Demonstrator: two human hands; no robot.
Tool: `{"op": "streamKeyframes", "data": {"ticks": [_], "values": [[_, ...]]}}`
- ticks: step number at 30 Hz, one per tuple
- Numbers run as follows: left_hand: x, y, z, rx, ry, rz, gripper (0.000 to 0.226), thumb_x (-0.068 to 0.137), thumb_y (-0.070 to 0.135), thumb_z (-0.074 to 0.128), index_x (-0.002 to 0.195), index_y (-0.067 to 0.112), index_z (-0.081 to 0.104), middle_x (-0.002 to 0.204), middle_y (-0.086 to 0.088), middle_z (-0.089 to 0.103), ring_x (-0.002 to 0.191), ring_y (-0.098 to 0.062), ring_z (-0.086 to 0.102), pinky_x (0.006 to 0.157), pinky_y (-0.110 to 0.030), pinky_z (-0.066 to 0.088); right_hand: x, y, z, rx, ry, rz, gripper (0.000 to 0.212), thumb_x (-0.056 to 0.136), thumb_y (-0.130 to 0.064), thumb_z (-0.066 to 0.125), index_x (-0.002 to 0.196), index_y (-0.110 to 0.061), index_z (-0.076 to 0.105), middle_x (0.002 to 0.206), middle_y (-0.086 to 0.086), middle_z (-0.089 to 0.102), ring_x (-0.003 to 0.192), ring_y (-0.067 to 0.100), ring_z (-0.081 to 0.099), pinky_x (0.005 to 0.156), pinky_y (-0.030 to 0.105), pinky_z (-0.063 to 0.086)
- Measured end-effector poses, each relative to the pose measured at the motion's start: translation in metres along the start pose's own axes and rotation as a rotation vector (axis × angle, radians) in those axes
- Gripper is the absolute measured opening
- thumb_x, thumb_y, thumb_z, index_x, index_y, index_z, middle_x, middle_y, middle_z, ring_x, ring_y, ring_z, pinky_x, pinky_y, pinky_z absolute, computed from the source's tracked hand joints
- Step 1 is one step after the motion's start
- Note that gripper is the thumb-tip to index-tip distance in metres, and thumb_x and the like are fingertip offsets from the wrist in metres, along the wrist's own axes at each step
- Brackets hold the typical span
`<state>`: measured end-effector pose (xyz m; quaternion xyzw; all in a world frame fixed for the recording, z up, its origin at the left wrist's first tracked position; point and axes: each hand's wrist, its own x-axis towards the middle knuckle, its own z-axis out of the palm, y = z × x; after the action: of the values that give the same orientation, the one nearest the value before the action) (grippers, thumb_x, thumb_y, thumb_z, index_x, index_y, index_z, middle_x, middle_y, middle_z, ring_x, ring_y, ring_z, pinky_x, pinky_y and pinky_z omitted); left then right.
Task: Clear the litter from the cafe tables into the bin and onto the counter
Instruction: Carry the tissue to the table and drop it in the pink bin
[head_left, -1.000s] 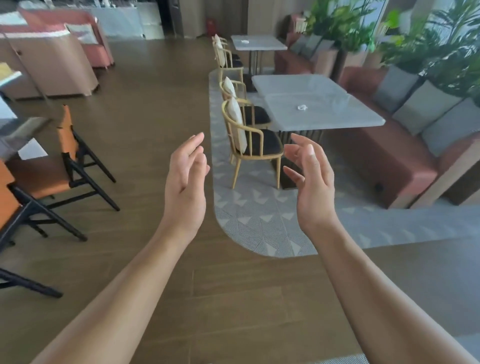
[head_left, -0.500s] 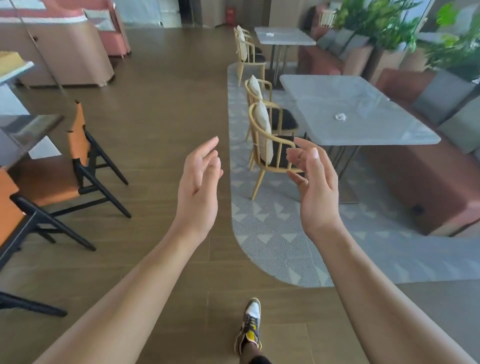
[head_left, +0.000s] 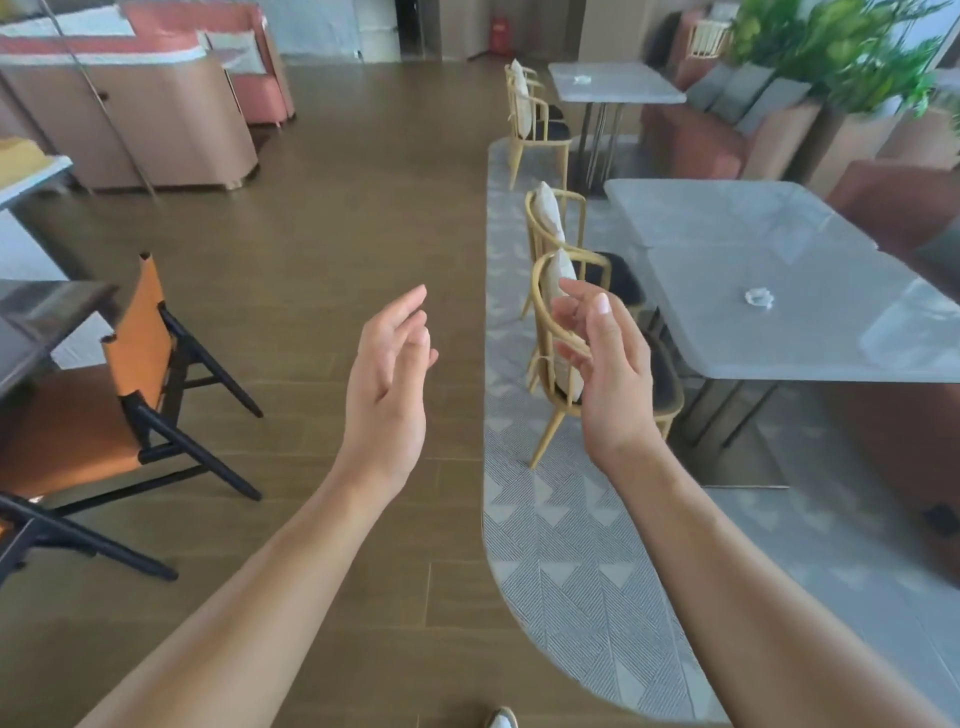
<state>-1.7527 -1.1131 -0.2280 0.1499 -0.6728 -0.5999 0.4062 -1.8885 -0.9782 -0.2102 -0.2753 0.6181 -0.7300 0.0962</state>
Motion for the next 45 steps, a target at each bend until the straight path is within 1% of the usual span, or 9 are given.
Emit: {"op": "streamKeyframes", "data": {"ticks": [5,11,16,18,24,27,31,39,45], "values": [[0.088,-0.035,0.0,-0.001,0.018,0.009,0.053,0.101,0.056,0.046,0.147,0.031,0.052,0.154,0.013,0.054,0.143,-0.003,0.051,0.114,-0.04,0.051,0.088,0.033,0.018,-0.032,-0.03,-0.025,0.038,0.098,-0.062,0.043,0.112,-0.048,0.075,0.118,-0.014,0.075,0.122,0.008,0.066,0.107,0.043,0.051],[0.204,-0.095,-0.009,-0.023,0.02,0.006,0.054,0.1,0.057,0.047,0.146,0.031,0.053,0.154,0.01,0.054,0.143,-0.004,0.051,0.114,-0.037,0.051,0.201,0.086,0.058,-0.029,-0.003,-0.008,0.042,0.096,-0.064,0.044,0.114,-0.044,0.076,0.119,-0.01,0.074,0.122,0.011,0.066,0.109,0.045,0.051],[0.326,-0.143,-0.032,-0.016,0.018,-0.003,0.048,0.106,0.047,0.044,0.148,0.026,0.052,0.153,0.009,0.054,0.142,-0.003,0.052,0.114,-0.04,0.051,0.313,0.12,0.113,-0.03,0.017,-0.018,0.044,0.094,-0.064,0.045,0.113,-0.041,0.076,0.114,-0.012,0.073,0.116,0.01,0.066,0.102,0.035,0.049],[0.375,-0.157,-0.043,-0.014,0.018,-0.01,0.051,0.106,0.047,0.044,0.15,0.023,0.052,0.153,0.01,0.055,0.141,-0.001,0.052,0.115,-0.039,0.05,0.359,0.126,0.133,-0.047,0.023,-0.03,0.044,0.094,-0.063,0.044,0.115,-0.039,0.075,0.115,-0.013,0.073,0.116,0.009,0.066,0.102,0.036,0.049],[0.52,-0.195,-0.06,-0.024,-0.01,0.001,0.046,0.104,0.049,0.046,0.145,0.031,0.054,0.151,0.013,0.056,0.14,0.0,0.053,0.113,-0.037,0.052,0.488,0.147,0.183,-0.032,0.076,-0.045,0.051,0.094,-0.064,0.045,0.119,-0.032,0.075,0.12,-0.003,0.074,0.119,0.013,0.068,0.098,0.035,0.049],[0.581,-0.216,-0.059,-0.032,-0.028,0.012,0.048,0.1,0.055,0.047,0.143,0.036,0.055,0.15,0.014,0.057,0.141,-0.001,0.052,0.113,-0.035,0.052,0.543,0.166,0.198,-0.018,0.09,-0.05,0.053,0.093,-0.064,0.045,0.121,-0.028,0.073,0.125,0.008,0.073,0.123,0.023,0.067,0.106,0.044,0.051],[0.666,-0.251,-0.046,-0.03,-0.053,0.018,0.044,0.1,0.055,0.046,0.141,0.039,0.055,0.15,0.014,0.057,0.141,-0.001,0.053,0.112,-0.035,0.053,0.626,0.196,0.206,0.0,0.1,-0.037,0.052,0.095,-0.06,0.045,0.122,-0.025,0.072,0.127,0.011,0.071,0.122,0.024,0.067,0.106,0.044,0.054],[0.848,-0.335,0.026,0.005,-0.097,0.004,0.044,0.107,0.04,0.041,0.147,0.026,0.053,0.15,0.01,0.056,0.142,-0.002,0.052,0.113,-0.035,0.052,0.825,0.266,0.191,-0.003,0.092,-0.056,0.038,0.095,-0.065,0.044,0.111,-0.049,0.074,0.121,-0.006,0.073,0.122,0.014,0.067,0.107,0.047,0.055],[0.985,-0.368,0.076,-0.022,-0.1,0.01,0.044,0.106,0.041,0.043,0.146,0.025,0.053,0.151,0.006,0.056,0.141,-0.001,0.052,0.113,-0.032,0.051,0.983,0.285,0.187,0.012,0.093,-0.084,0.036,0.096,-0.063,0.044,0.109,-0.05,0.075,0.113,-0.011,0.073,0.118,0.015,0.068,0.102,0.043,0.056]]}}
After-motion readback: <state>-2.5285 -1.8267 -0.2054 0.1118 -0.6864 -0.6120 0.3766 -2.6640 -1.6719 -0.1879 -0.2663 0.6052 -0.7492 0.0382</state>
